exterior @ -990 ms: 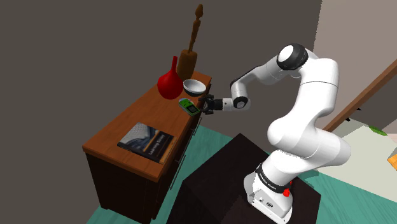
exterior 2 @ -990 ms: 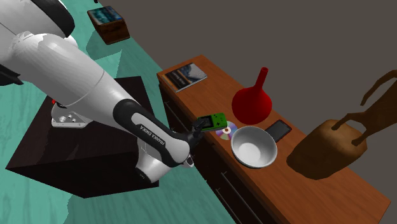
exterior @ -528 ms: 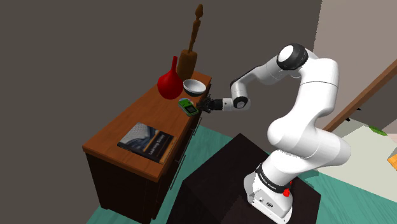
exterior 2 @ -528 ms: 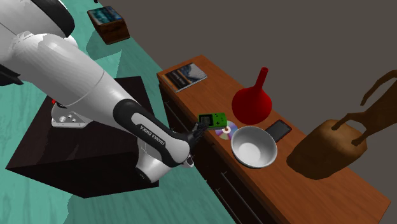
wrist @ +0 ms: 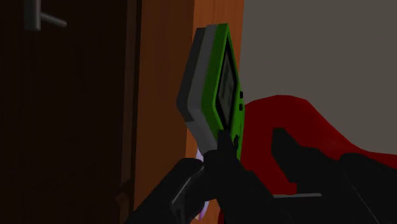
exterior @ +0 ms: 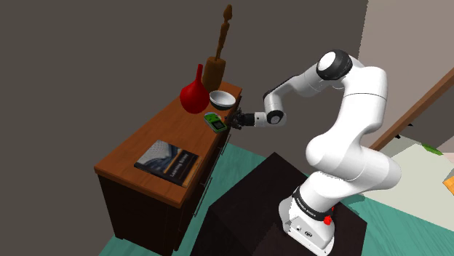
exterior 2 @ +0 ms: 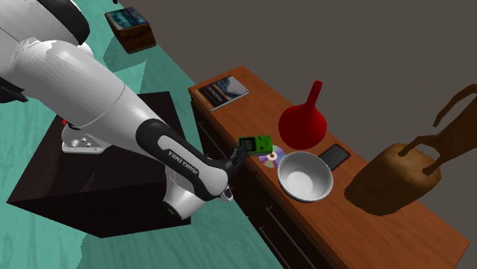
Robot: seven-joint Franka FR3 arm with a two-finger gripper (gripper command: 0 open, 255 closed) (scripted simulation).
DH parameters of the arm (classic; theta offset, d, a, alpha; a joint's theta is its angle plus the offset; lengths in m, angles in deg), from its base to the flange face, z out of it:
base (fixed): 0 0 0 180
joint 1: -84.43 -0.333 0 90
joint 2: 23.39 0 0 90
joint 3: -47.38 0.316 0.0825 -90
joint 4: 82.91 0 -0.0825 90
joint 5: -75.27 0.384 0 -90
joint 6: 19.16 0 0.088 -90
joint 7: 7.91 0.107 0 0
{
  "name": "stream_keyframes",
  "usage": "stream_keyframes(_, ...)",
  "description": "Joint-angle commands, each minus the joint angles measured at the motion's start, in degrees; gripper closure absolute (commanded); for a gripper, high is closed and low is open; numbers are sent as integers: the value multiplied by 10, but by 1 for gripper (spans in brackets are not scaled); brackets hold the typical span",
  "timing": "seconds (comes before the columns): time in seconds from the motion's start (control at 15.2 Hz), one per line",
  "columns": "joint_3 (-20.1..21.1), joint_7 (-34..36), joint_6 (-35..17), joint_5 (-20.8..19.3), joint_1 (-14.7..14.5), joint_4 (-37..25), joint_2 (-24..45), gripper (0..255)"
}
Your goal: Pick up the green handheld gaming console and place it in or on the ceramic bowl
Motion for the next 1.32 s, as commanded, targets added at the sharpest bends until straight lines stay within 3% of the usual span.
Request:
stream_keyframes(0.0, 5, -48, 22, 30, 26, 17, 16, 0)
stream_keyframes(0.13, 10, -135, 75, 73, 75, 40, 62, 0)
stream_keyframes(0.33, 6, -244, 167, 102, 135, 46, 161, 0)
stream_keyframes(0.86, 34, -245, 141, 138, 108, 27, 172, 0)
stream_keyframes(1.25, 34, -245, 141, 138, 108, 27, 172, 0)
